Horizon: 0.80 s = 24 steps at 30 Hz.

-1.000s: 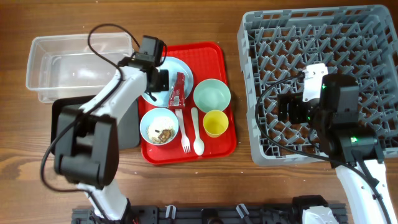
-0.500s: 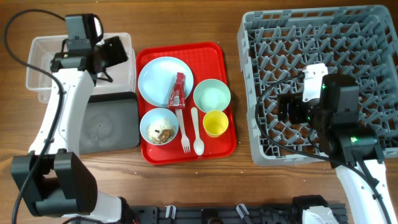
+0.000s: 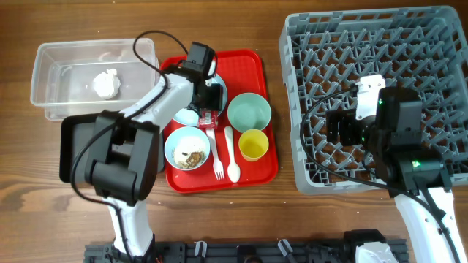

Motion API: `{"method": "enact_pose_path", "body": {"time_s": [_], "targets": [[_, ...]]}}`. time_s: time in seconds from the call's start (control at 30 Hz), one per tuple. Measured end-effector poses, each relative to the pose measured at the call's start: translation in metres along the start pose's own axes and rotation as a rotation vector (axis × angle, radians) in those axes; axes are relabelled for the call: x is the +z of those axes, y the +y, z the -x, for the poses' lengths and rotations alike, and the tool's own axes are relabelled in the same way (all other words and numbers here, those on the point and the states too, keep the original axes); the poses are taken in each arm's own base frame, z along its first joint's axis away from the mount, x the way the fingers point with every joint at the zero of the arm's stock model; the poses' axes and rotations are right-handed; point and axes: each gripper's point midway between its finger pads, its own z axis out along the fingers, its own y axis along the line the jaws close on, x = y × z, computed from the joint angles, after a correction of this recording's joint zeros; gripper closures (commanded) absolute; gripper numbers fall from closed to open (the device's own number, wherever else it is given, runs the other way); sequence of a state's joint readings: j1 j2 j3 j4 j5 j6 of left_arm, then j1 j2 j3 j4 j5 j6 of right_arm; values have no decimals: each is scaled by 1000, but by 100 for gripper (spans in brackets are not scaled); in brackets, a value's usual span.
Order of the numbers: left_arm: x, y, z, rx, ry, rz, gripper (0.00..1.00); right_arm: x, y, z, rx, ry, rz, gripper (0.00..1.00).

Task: Sort waste into correct bins and load items into the dishwasher rack
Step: 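Grasp the red snack wrapper on the white plate with the left gripper, then drop the red wrapper into the clear plastic bin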

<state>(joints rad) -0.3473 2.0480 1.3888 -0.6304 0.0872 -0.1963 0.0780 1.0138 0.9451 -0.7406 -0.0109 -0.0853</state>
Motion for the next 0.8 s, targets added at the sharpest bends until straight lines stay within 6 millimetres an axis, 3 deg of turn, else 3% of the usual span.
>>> {"method": "enact_pose_path", "body": {"time_s": [0.03,0.23,0.37,0.43,0.47,0.53,0.57,0.63,0.67,0.77,0.8], "targets": [[0,0,1,0,-4,1,96,0,0,0,0,0,0,0],[-10,17,0,-9,-4,82,96,0,0,0,0,0,0,0],[-78,49,38,-95,-193,110,96,0,0,0,0,0,0,0],[-137,96,66,-232,-359,134,96,0,0,0,0,0,0,0],[-149,111,71,-274,-397,144,96,0,0,0,0,0,0,0],[-170,157,80,-404,-473,174,82,0,0,0,0,0,0,0],[-173,179,78,-472,-484,191,55,0,0,0,0,0,0,0],[-175,211,76,-551,-500,218,46,0,0,0,0,0,0,0],[-175,224,75,-593,-509,225,35,0,0,0,0,0,0,0],[-173,236,75,-629,-517,231,35,0,0,0,0,0,0,0],[-173,233,75,-627,-515,224,39,0,0,0,0,0,0,0]]}}
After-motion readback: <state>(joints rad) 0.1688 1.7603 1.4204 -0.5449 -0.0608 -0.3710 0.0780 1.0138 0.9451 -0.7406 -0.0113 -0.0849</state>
